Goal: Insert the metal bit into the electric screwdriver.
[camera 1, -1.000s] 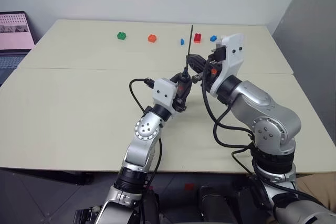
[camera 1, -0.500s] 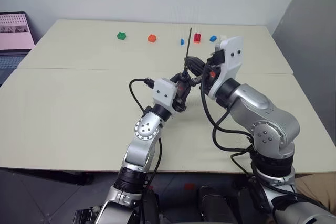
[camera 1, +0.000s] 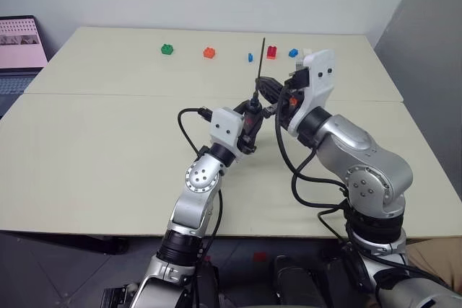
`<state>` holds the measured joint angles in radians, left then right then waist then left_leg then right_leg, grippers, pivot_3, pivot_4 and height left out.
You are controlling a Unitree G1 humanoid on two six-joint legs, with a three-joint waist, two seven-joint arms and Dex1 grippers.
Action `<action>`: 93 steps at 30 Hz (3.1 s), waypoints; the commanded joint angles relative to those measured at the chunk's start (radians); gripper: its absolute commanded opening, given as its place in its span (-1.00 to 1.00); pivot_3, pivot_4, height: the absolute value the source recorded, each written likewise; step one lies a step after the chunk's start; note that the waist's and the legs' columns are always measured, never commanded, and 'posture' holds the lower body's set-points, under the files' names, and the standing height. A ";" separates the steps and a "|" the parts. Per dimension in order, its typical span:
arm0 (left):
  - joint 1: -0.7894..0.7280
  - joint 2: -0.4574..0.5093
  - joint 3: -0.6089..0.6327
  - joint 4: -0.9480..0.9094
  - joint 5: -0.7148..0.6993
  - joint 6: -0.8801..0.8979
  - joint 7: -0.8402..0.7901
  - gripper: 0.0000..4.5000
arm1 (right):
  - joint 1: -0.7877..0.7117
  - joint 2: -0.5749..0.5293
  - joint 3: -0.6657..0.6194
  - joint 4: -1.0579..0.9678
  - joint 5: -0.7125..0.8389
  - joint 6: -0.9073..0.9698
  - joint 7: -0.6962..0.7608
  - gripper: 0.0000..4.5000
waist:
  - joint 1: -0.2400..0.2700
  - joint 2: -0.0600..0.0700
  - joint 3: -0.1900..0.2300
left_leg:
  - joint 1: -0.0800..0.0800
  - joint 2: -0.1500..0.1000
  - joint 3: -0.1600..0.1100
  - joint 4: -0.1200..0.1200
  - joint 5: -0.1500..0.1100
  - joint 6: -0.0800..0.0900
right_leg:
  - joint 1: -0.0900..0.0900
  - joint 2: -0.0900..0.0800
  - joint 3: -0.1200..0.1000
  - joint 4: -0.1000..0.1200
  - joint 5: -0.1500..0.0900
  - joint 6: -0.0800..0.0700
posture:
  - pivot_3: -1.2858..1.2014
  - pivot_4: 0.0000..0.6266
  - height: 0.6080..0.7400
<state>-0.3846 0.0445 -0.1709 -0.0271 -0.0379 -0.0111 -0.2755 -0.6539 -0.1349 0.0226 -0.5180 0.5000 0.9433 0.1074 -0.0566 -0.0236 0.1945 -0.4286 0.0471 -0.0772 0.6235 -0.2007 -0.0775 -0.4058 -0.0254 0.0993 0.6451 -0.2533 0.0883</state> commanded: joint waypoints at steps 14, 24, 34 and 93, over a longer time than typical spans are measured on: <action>-0.001 0.005 0.001 -0.007 0.009 -0.009 -0.001 -0.27 | -0.009 0.017 0.004 -0.008 -0.018 -0.036 0.003 -1.00 | 0.000 0.000 0.000 | 0.000 0.000 0.000 0.000 0.000 0.000 | 0.000 0.000 0.000 0.000 0.000 0.000 | 0.03 -0.52 1.00; -0.001 0.004 0.001 -0.007 0.008 -0.008 -0.001 -0.27 | 0.012 0.009 0.014 -0.021 -0.014 -0.015 0.006 -1.00 | 0.000 0.000 0.000 | 0.000 0.000 0.000 0.000 0.000 0.000 | 0.000 0.000 0.000 0.000 0.000 0.000 | 0.03 -0.52 1.00; -0.002 0.004 0.000 -0.007 0.008 -0.009 -0.004 -0.27 | 0.009 0.016 0.003 -0.025 0.004 0.022 -0.004 -1.00 | 0.000 0.000 0.000 | 0.000 0.000 0.000 0.000 0.000 0.000 | 0.000 0.000 0.000 0.000 0.000 0.000 | 0.03 -0.52 1.00; -0.718 0.322 -0.289 0.863 0.338 -0.122 -0.880 0.66 | 0.045 -0.946 -0.022 0.215 -0.090 -0.400 1.004 0.29 | 0.008 -0.002 0.004 | -0.004 0.000 0.001 -0.004 0.000 0.000 | -0.005 -0.001 -0.001 0.001 -0.002 0.003 | 0.03 -0.52 1.00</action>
<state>-1.1119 0.3614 -0.4645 0.8658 0.3099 -0.1373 -1.1206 -0.5772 -1.0789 0.0218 -0.3057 0.4196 0.5687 1.1043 -0.0482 -0.0253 0.1981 -0.4327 0.0467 -0.0766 0.6199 -0.2007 -0.0775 -0.4104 -0.0264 0.0980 0.6463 -0.2557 0.0913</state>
